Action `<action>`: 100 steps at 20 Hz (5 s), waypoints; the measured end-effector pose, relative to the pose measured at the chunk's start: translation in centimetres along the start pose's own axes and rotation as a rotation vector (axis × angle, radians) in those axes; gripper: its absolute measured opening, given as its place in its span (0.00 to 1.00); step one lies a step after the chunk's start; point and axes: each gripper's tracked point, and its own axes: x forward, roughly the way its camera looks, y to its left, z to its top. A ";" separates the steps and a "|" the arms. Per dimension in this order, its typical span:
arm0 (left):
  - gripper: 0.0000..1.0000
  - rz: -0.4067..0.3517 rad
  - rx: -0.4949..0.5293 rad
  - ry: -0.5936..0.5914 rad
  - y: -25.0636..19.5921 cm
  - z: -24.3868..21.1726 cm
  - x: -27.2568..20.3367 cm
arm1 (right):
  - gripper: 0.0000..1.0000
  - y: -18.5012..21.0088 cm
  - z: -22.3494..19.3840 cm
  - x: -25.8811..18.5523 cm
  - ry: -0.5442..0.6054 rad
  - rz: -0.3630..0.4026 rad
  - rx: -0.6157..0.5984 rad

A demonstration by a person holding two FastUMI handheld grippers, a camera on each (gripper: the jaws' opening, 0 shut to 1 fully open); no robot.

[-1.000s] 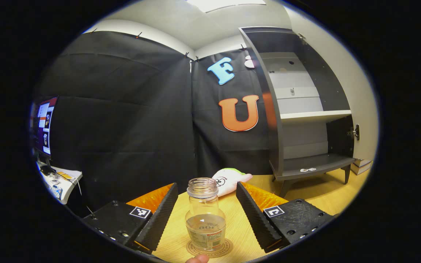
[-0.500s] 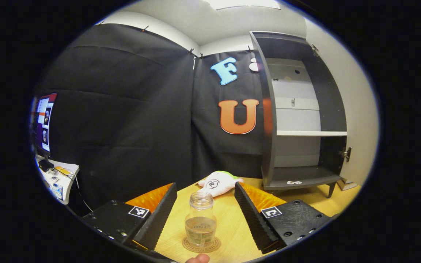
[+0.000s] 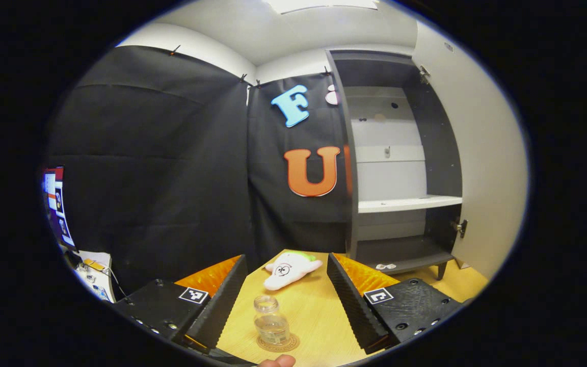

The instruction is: Open the cabinet door with the right hand, grasp the bottle in the cabinet with the left hand and place it on the coaster, then close the cabinet door with the right hand.

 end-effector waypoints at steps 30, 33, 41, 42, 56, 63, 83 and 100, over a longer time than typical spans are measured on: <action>0.96 -0.230 -0.019 -0.058 -10.3 7.5 -5.3 | 0.93 6.1 6.2 3.3 -0.004 0.287 -0.130; 0.96 -0.219 -0.031 -0.060 -9.5 7.2 -5.3 | 0.93 9.1 6.0 3.2 0.001 0.352 -0.144; 0.96 -0.176 -0.026 -0.058 -6.0 6.2 -5.0 | 0.94 16.3 5.0 4.0 -0.004 0.441 -0.202; 0.96 -0.169 -0.019 -0.059 -5.6 6.1 -5.0 | 0.94 17.1 5.0 4.3 -0.011 0.454 -0.202; 0.96 -0.080 -0.058 -0.030 0.4 3.7 -3.2 | 0.97 31.5 1.3 12.3 0.009 0.611 -0.188; 0.96 0.008 -0.065 -0.019 4.5 2.3 -3.4 | 0.94 36.5 -1.2 16.4 -0.018 0.577 -0.220; 0.95 -0.332 -0.025 -0.035 -1.1 2.7 -2.9 | 0.95 8.8 -4.2 2.3 0.022 -0.074 -0.191; 0.95 -0.682 -0.094 -0.103 -21.8 5.7 -4.6 | 0.94 -6.4 4.5 -9.4 -0.141 -0.427 -0.213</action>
